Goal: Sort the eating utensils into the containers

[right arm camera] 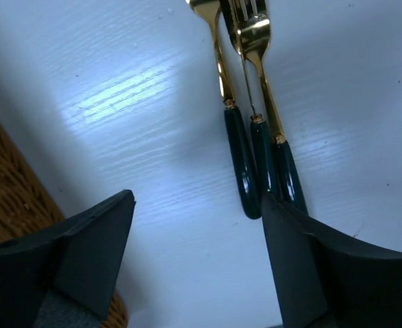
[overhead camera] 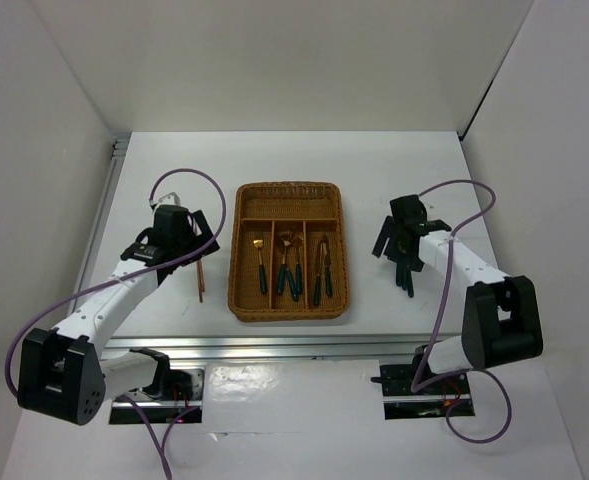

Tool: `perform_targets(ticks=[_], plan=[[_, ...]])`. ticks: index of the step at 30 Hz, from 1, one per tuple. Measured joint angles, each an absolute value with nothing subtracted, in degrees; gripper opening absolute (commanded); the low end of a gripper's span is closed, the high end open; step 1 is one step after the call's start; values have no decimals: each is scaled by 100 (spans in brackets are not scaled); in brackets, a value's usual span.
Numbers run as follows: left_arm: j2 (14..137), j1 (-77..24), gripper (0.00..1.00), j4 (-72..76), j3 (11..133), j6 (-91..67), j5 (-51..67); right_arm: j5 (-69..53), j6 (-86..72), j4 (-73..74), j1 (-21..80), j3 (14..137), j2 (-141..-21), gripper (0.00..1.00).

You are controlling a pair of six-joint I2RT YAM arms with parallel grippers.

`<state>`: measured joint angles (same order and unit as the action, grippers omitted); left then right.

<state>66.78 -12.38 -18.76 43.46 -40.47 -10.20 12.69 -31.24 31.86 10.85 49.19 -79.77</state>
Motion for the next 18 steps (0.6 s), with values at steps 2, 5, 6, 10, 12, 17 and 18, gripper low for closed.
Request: perform_targets(ticks=[2,5,6,10,12,17,18], plan=[[6678,-1238,100,-1876,4346,-4047,-1017,1140,-3089,3109,954,4842,-8071,74],[6713,-1238,100,-1852,4346,-4045,-1015,1044,-3028,2967,860,4753,-8154,71],[6737,-1238,100,-1839,4346,-4045,-1013,1007,-3013,2923,860,4729,-8176,69],[6840,-1238,100,-1837,4346,-4045,-1009,915,-2989,2768,860,4698,-8287,65],[6849,-1238,100,-1837,4346,-4045,-1009,886,-2961,2700,860,4676,-8359,65],[6851,-1238,100,-1835,4346,-4045,-1011,836,-2906,2617,860,4630,-8525,61],[6853,-1238,100,-1835,4346,-4045,-1011,836,-2904,2606,860,4630,-8538,61]])
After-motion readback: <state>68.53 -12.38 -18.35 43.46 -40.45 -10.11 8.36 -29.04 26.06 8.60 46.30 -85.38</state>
